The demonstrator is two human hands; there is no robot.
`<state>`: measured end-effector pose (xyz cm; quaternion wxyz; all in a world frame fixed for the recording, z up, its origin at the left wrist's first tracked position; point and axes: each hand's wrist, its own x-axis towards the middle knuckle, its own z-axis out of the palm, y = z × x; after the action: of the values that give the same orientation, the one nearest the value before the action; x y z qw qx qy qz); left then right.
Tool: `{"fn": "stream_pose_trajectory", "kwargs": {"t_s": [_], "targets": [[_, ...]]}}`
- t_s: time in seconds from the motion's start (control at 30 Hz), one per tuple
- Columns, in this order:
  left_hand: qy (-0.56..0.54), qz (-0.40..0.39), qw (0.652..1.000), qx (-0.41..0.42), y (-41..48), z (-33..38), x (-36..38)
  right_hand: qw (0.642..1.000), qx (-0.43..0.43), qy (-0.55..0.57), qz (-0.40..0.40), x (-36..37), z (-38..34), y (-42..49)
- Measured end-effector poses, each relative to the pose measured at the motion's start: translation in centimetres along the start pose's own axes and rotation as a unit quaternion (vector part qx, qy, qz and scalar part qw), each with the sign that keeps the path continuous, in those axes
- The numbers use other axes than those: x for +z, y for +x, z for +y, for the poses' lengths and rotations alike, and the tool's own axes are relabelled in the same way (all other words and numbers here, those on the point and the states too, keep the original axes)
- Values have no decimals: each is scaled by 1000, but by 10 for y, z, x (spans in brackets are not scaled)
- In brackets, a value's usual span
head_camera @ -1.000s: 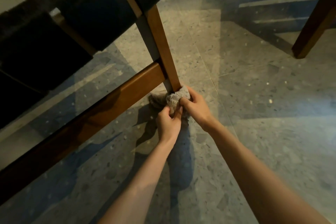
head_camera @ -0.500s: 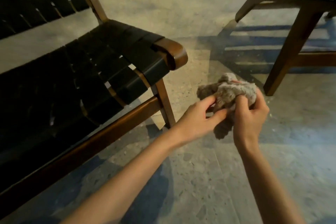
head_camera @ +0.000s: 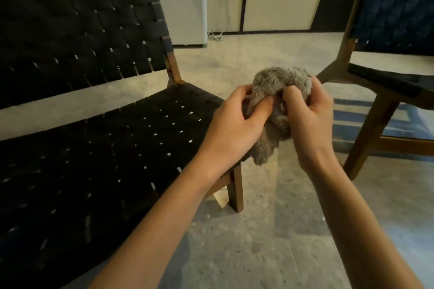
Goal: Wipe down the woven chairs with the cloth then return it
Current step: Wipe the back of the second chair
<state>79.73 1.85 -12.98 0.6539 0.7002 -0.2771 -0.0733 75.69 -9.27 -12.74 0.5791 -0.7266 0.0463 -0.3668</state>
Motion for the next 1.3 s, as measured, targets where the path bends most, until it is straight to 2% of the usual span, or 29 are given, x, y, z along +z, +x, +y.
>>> {"fn": "stream_pose_trajectory", "kwargs": {"t_s": [0.2,0.27,0.4,0.57,0.83,0.97,1.1,1.3], "targets": [[-31,52,997,-47,-7,-31,-53,1000,11,-12,5,75,18,-12],[-87,59,991,-85,-2,-35,-66,999,22,-21,10,93,21,-9],[-198,127,955,-183,13,-29,-87,996,70,-52,-12,124,8,9],[-180,122,941,-259,42,14,-120,987,133,-86,-27,147,-37,43],[-99,55,953,-280,89,139,-189,974,203,-94,-34,164,-161,101],[-55,27,959,-278,100,221,-233,964,238,-105,-57,173,-249,129],[-5,-29,958,-285,100,300,-292,951,258,-120,-119,193,-340,153],[40,-55,957,-282,85,389,-396,930,279,-121,-208,244,-452,162]]}}
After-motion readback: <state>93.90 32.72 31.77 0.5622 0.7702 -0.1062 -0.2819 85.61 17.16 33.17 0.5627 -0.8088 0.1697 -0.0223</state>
